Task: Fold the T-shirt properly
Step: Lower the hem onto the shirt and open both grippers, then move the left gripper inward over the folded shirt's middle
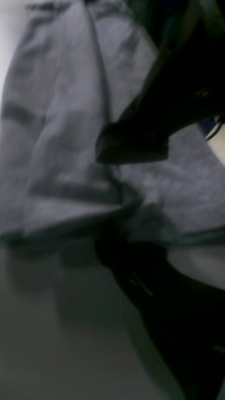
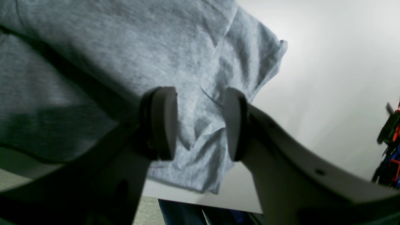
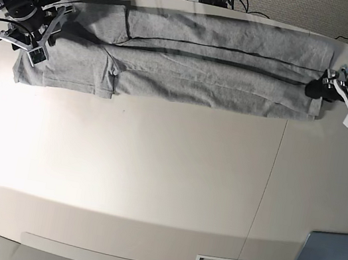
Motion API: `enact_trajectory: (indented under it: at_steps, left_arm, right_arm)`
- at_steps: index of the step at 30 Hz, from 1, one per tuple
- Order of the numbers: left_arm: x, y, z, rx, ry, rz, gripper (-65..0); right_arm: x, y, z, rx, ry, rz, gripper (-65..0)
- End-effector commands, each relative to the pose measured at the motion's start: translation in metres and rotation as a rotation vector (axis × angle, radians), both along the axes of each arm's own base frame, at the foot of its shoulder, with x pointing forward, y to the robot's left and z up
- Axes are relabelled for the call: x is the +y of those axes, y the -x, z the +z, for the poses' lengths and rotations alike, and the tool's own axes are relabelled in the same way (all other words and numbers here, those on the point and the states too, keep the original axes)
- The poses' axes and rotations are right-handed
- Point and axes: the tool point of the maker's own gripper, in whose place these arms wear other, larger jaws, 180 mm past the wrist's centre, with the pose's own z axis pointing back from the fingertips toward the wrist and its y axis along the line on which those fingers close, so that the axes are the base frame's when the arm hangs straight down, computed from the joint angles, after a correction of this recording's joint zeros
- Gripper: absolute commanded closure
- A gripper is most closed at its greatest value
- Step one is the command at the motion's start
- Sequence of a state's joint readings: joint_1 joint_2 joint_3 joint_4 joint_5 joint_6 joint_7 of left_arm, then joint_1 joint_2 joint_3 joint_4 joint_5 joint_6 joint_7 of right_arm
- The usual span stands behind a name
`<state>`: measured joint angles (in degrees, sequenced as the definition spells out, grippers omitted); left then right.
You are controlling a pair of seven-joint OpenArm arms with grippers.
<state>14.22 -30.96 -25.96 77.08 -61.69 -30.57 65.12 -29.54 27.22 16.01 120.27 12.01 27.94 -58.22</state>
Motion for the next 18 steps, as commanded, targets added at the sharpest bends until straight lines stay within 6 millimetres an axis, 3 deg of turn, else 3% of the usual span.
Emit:
enact_trajectory:
  at_steps: [1,5,10,15,18]
  left_arm:
    - [0.002,0.017,-0.009,0.084,-0.018,-0.033,-35.3]
    - [-0.003,0.012,-0.006,0.045,0.051,-0.007,-26.6]
    - [0.003,0.009,-0.012,0.029,0.05,0.044,-0.5]
    - [0.019,0.005,-0.01,0.034,-0.025,0.034,0.0]
    - [0.04,-0.006,0.006,-0.01,-0.062,0.071,0.0]
  right_arm:
    - [-0.002,-0.006,0.009,-0.036,0.012,0.009,-24.9]
    - [-0.002,-0.007,0.009,-0.037,0.011,0.01,-24.9]
    - [-0.002,-0.006,0.009,-0.036,0.011,0.01,-24.9]
    - [-0.002,-0.006,0.009,-0.038,0.011,0.007,-24.9]
    - [-0.002,-0.007,0.01,-0.038,0.01,0.007,-24.9]
